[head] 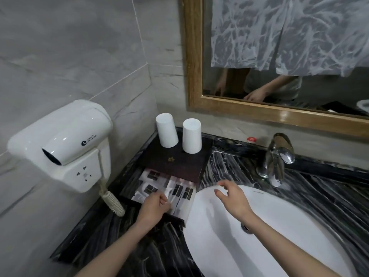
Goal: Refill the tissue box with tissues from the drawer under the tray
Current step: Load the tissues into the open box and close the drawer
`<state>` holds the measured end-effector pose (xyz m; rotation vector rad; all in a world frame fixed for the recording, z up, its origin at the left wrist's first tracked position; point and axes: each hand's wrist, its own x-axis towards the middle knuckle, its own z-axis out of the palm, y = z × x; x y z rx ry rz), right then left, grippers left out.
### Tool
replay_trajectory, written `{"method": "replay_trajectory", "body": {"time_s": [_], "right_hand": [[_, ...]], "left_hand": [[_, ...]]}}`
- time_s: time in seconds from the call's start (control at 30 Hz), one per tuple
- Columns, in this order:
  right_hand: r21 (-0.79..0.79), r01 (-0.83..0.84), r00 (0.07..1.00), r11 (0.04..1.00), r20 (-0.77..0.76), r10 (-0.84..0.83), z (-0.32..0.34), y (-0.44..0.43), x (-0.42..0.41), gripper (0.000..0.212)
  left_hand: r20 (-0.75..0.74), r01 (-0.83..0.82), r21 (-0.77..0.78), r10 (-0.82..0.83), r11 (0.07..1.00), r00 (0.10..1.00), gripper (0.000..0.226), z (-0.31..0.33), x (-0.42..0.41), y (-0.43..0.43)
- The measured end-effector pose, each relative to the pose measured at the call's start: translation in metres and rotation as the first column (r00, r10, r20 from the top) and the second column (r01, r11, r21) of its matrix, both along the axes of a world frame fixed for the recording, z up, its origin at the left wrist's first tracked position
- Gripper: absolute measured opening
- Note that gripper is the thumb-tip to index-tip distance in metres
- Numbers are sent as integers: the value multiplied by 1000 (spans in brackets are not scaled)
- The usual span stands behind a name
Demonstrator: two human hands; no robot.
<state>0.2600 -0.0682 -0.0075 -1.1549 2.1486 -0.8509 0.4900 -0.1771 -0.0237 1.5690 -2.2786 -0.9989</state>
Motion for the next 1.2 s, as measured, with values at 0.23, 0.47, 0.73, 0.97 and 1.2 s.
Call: {"method": "replay_trajectory", "body": {"time_s": [0.23, 0.47, 0.73, 0.97, 1.2], "right_hand": [[14, -82, 996, 997, -46, 82, -11, -44, 16, 42], [2, -223, 966, 975, -132, 222, -21, -76, 28, 54], [105, -329, 926, 939, -159, 342, -39, -84, 28, 60], [71, -354, 920, 933, -154, 361, -46, -82, 23, 53], [102, -388, 901, 916, -166, 400, -45, -80, 19, 55]], "left_hand": [[-9, -138, -4, 138, 990, 990, 34, -15, 37, -11], [-91, -334, 37, 336, 942, 937, 37, -25, 57, -7], [-110, -438, 231, 470, 869, 876, 37, -44, 63, -1], [-129, -402, 282, 450, 871, 884, 17, -49, 59, -8], [-123, -357, 257, 397, 898, 909, 23, -51, 59, -13]]}}
